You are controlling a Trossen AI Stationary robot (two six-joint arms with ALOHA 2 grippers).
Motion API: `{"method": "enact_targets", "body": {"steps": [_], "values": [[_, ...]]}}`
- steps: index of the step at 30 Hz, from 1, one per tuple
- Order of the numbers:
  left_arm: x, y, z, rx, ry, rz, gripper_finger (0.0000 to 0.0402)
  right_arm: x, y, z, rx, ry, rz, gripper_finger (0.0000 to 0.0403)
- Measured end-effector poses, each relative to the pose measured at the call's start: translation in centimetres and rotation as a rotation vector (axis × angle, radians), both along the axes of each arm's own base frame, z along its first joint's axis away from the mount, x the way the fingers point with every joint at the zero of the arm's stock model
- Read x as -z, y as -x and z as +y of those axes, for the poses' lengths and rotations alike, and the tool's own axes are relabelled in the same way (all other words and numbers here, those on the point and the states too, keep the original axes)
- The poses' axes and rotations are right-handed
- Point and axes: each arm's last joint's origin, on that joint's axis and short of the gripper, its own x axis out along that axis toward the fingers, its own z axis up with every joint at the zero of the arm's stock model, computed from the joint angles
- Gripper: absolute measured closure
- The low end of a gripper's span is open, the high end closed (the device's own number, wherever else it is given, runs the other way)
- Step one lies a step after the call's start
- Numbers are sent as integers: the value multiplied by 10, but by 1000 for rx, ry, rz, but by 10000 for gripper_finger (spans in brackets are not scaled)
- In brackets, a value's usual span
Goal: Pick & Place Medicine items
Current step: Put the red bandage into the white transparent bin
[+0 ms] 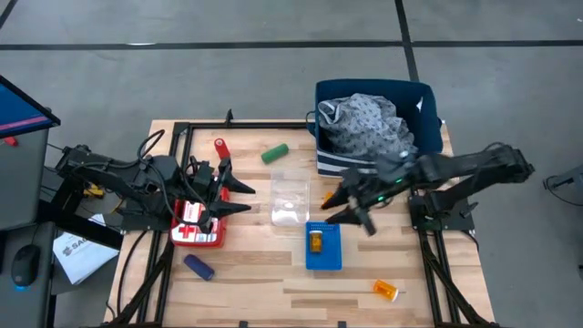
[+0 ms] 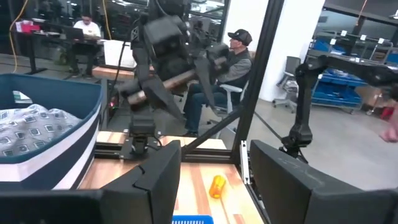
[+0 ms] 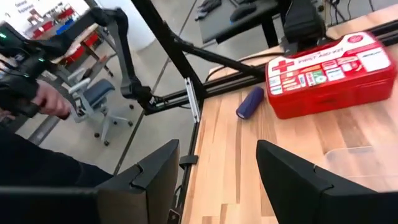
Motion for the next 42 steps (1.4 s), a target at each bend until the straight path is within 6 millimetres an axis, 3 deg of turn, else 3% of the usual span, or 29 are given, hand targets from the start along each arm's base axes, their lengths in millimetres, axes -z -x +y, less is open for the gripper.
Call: {"method": "enact_targets", "body": {"steps": [4, 10, 17, 22, 25, 32, 37, 42], "values": [[0, 0, 0, -2, 0, 0, 216, 9, -17, 10, -116, -27, -17, 193], [0, 0, 1, -9, 0, 0, 216, -2, -25, 9, -311, -86, -162, 193], [5, -1, 7, -67, -16, 56, 216, 6, -38, 2, -436, -105, -180, 193], [12, -1, 7, -93, -122, 112, 216, 5, -37, 2, -466, -92, -197, 206], [12, 2, 12, -202, -215, 186, 216, 6, -36, 6, -479, -101, -188, 212], [-12, 21, 32, -562, -429, 443, 216, 11, -33, 7, -445, -125, -154, 209], [-14, 21, 61, -700, -303, 637, 216, 17, -30, 8, -404, -150, -155, 208], [1, 5, 100, -633, -176, 938, 216, 17, -28, 9, -389, -160, -154, 208]]}}
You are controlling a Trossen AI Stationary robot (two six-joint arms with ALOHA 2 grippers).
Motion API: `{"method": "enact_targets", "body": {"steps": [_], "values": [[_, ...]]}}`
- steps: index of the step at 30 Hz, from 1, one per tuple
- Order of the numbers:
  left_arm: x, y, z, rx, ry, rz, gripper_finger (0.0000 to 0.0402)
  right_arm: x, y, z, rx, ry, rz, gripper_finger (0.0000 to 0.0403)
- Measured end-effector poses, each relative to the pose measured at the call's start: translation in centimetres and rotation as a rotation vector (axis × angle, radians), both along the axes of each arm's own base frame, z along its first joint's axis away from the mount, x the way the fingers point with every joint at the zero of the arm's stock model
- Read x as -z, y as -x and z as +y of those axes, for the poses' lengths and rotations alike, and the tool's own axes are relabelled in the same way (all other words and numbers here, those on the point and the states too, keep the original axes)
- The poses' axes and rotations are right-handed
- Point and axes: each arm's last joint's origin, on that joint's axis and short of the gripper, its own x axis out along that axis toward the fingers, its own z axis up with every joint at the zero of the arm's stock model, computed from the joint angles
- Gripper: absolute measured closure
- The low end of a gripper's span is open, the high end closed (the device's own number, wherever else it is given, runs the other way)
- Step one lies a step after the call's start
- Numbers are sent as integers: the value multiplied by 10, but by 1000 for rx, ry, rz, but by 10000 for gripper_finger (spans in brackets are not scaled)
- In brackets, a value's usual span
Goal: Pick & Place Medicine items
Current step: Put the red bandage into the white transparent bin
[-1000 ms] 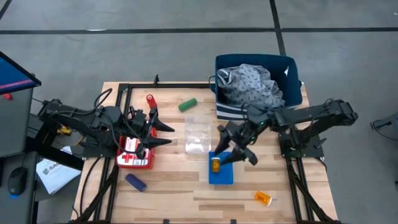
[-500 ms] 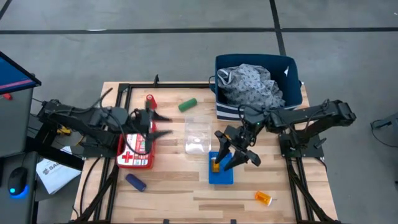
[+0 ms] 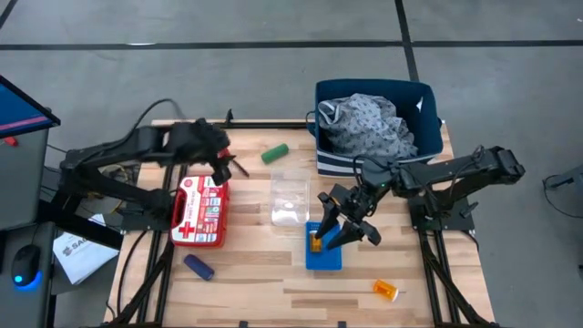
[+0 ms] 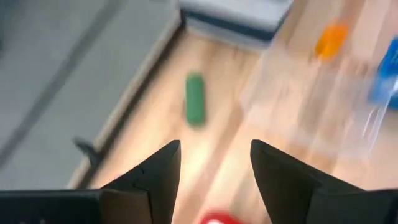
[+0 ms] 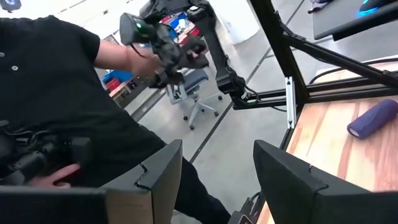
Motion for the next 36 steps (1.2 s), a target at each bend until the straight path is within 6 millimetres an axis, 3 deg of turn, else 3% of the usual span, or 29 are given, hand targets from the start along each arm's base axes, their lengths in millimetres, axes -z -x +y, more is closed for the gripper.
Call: {"method": "enact_targets", "body": {"steps": [4, 9, 19, 23, 36], "values": [[20, -12, 31, 41, 148, 191, 216, 0, 0, 1, 5, -6, 10, 208], [42, -18, 64, 77, 183, 368, 216, -1, 3, 3, 5, -4, 13, 208], [70, -12, 115, -144, 336, 438, 216, -3, 6, 7, 42, 2, 11, 208], [83, -11, 124, -182, 379, 473, 216, -2, 6, 7, 48, -4, 25, 208], [127, -11, 125, -186, 368, 503, 216, -3, 6, 7, 66, -19, 36, 211]]}}
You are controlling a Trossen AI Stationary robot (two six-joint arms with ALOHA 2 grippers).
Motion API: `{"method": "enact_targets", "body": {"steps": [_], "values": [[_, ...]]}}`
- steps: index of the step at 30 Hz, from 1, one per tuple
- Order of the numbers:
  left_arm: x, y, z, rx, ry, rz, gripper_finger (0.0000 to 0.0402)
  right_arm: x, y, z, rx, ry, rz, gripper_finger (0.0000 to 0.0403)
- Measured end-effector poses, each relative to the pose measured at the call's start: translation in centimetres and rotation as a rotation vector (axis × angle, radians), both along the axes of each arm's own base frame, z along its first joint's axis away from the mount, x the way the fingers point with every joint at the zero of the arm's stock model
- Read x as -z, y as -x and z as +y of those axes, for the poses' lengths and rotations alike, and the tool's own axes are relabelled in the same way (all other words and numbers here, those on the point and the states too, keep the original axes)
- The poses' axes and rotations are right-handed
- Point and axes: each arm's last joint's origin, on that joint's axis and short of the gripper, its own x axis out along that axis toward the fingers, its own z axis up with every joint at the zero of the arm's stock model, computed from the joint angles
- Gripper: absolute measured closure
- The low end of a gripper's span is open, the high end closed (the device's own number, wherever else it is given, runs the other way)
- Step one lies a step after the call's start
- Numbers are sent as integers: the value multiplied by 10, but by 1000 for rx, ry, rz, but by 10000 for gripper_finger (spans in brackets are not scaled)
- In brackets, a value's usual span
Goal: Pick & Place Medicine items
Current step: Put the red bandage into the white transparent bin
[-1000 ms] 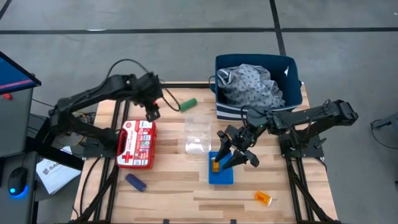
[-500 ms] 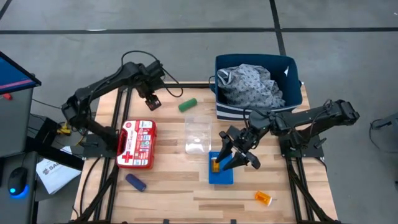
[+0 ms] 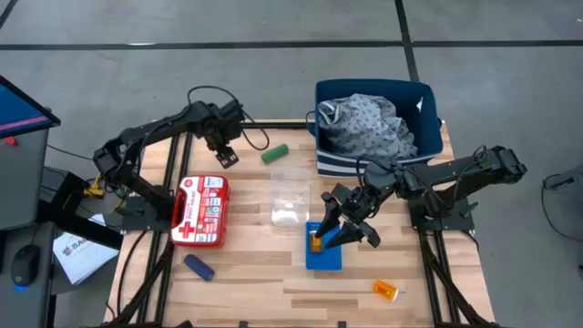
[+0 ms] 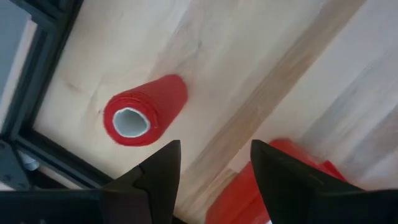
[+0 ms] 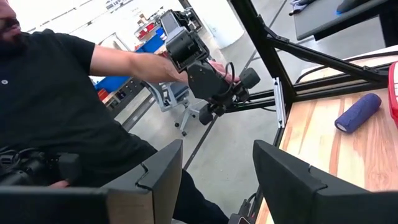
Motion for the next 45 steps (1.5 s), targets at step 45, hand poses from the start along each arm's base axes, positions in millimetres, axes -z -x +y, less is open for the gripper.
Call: {"method": "enact_targets", "body": {"steps": [45], "values": [[27, 3, 6, -64, -150, 4, 216, 0, 2, -1, 5, -2, 23, 212]]}}
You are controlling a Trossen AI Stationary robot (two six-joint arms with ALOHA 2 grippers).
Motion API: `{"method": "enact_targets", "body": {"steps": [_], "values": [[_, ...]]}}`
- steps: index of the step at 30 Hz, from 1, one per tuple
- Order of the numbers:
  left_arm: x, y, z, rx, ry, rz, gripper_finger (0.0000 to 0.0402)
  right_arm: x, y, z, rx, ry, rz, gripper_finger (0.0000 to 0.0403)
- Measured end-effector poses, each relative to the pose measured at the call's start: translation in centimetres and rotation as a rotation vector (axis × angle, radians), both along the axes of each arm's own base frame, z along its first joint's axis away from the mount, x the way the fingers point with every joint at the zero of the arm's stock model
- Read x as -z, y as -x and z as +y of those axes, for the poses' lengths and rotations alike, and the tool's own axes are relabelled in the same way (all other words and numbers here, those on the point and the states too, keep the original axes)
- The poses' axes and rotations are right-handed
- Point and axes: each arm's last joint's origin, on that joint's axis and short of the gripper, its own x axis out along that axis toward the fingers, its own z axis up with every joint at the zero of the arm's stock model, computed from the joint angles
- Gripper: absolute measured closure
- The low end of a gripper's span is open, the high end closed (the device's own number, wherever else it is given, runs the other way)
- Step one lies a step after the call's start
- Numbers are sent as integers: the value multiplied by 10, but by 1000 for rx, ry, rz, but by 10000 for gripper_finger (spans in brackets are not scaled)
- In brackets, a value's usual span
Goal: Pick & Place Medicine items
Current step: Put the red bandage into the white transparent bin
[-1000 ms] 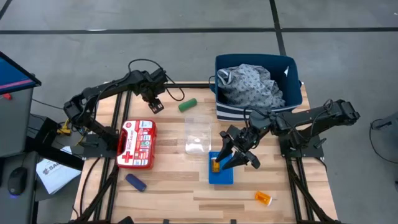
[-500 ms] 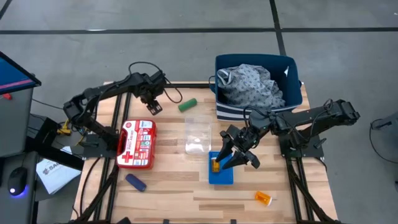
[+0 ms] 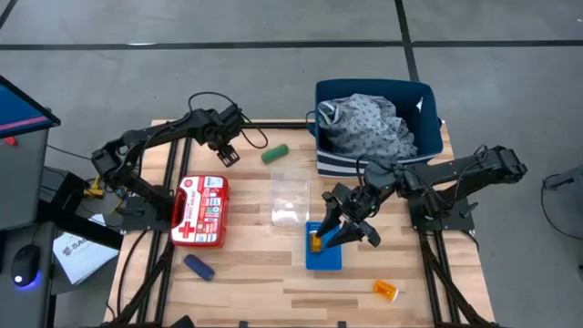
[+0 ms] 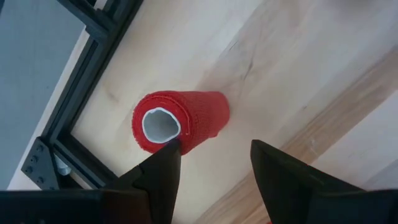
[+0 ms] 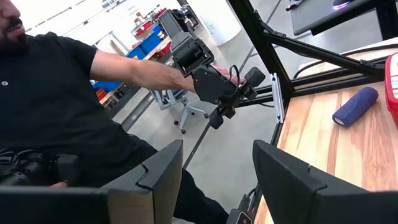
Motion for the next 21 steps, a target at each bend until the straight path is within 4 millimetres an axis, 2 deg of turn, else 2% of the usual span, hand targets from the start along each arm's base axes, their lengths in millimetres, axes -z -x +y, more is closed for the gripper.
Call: {"method": "enact_targets", "body": {"steps": [15, 21], "values": [[0, 2, -3, -2, 29, 14, 234, 0, 0, 0, 1, 1, 4, 212], [-14, 8, -10, 11, 14, -46, 230, 1, 0, -1, 5, 1, 7, 212]]}}
